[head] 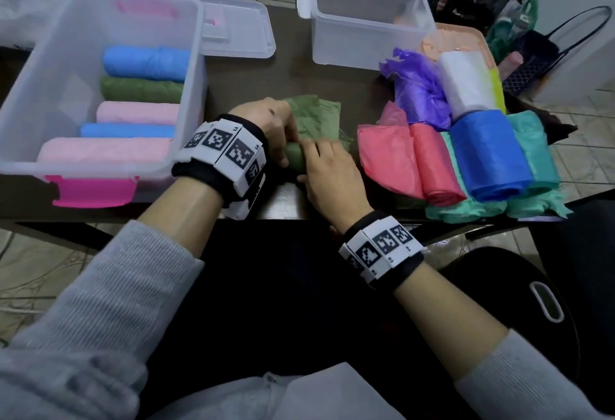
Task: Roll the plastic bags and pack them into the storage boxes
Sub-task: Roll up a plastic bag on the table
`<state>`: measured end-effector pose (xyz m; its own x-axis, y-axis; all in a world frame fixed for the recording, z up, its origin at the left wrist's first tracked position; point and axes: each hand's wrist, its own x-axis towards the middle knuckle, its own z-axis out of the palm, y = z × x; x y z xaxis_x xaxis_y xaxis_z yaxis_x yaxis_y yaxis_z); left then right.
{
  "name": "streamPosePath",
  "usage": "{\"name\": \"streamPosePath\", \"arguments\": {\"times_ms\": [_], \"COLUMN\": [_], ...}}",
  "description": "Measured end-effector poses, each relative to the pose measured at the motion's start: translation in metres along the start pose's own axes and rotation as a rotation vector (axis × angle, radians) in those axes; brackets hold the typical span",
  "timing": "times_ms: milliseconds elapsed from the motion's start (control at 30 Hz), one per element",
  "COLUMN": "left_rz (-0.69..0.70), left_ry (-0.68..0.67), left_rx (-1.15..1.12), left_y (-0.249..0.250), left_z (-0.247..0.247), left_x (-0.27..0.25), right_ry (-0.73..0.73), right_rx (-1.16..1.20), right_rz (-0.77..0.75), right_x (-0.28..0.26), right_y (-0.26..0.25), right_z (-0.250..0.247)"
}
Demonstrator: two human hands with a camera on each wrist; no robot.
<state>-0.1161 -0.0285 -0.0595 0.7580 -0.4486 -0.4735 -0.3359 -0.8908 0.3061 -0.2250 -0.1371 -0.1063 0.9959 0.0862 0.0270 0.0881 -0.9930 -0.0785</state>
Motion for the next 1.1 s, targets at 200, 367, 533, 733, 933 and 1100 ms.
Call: {"name": "streamPosePath", "arguments": {"times_ms": [200,367,533,733,933,1100], "left_rz": [-0.023,0.026,0.038,0.017,-0.021,0.001], "left_ry": [0.004,0.185,0.201,0.168,0.121,0.149], "left_rx": [-0.070,-0.139,-0.091,-0.095,-0.078,-0.156], "left_y": [-0.001,0.002,0.005,0.003,0.008,0.002], "left_z": [0.005,0.012,0.016,0.009,0.014,0.020], "left_x": [-0.001,-0.006,-0.011,-0.005,0.003,0.004], "right_ry": [-0.231,-0.447,-0.631,-0.251,-0.036,-0.059], "right_rx": [0.137,0.238,0.330,0.404,0.244,0.205], "right_rz": [-0.009,-0.021,0.024,0.080,0.032,0.022], "right_x": [0.026,0.053,0.071,0.066,0.043,0.050], "right_y": [0.015,0.027,0.039,0.041,0.020,0.023], "right_z": [-0.019,-0.036,-0.043,-0.030,-0.001,-0.003]}}
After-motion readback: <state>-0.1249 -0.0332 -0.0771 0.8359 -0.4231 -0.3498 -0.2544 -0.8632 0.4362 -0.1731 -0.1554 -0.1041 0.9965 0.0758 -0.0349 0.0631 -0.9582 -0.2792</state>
